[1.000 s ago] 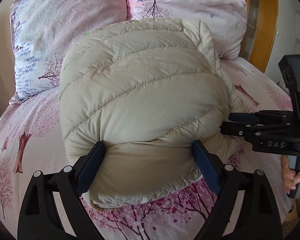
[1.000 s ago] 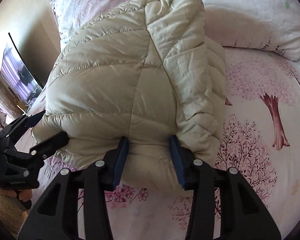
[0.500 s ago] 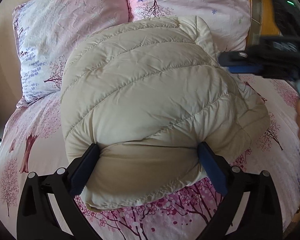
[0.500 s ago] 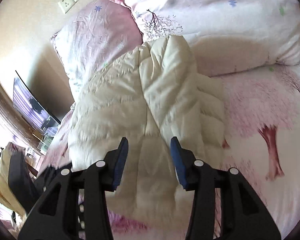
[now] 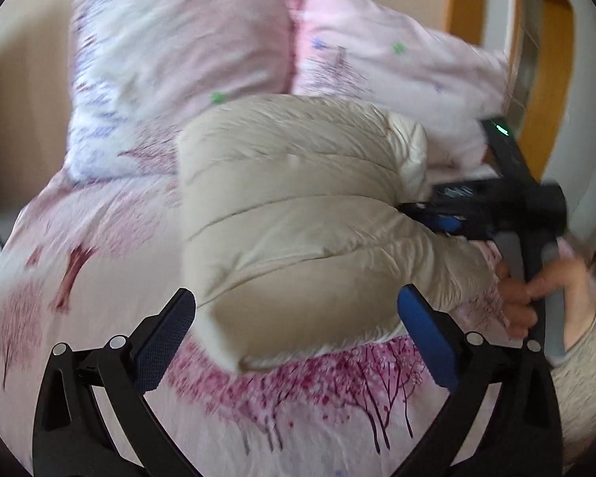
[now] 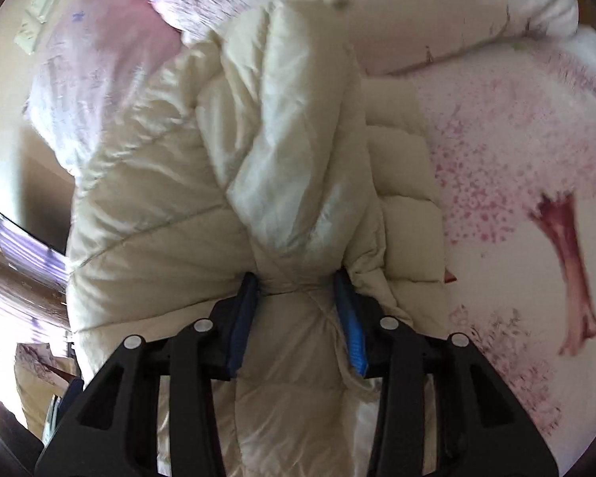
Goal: Fold large clothes
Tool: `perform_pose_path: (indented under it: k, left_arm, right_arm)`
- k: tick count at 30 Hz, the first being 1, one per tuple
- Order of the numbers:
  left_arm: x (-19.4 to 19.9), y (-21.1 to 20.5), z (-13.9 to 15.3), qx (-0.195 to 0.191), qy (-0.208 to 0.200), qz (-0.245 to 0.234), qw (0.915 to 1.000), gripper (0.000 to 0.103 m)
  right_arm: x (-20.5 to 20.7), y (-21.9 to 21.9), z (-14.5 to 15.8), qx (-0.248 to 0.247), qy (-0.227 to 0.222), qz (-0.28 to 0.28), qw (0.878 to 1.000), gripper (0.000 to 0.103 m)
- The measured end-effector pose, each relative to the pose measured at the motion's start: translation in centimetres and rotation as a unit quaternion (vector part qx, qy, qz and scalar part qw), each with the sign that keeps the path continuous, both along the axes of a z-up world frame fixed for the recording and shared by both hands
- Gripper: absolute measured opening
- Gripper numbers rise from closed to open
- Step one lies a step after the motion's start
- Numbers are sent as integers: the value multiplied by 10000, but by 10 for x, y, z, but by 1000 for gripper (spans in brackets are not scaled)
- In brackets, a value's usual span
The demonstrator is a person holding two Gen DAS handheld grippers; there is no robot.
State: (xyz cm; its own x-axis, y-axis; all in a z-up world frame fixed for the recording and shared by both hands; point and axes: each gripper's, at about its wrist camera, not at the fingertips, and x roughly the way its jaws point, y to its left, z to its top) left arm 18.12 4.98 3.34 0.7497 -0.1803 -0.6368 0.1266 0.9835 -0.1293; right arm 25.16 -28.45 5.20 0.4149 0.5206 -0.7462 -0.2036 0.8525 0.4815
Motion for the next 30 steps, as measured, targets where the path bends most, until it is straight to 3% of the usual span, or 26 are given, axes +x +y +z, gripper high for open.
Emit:
perform_pose_path:
  k: [1,4,7,13,18,30]
  left_arm:
    - [-4,5,2,-67,12,97,9999,102]
    - [-16,22,3,-266,-18,379,9989,102]
    - [-24,28,1,-184,113,631,9978,102]
    - [-34,19,-4,258,407,841,9953,102]
    - [-41,12,-10,238,533,774,9953,102]
    - [-39,4,-19,407,992,837,9907,102]
  right_arm:
    - [-10,-2,7,1,-158,32,9999,67]
    - [-43,-7,30,-218,-731,15,9971,84]
    - [-75,-9,48,-563,-1204,-31,9911,97]
    - [-127,-12,69,-1469,-2035,-265,9676,101]
    - [-156,-18,64,-1533,-1936,-198,9688,101]
    - [-171,-2,36,-1647,-1339,188,9770,101]
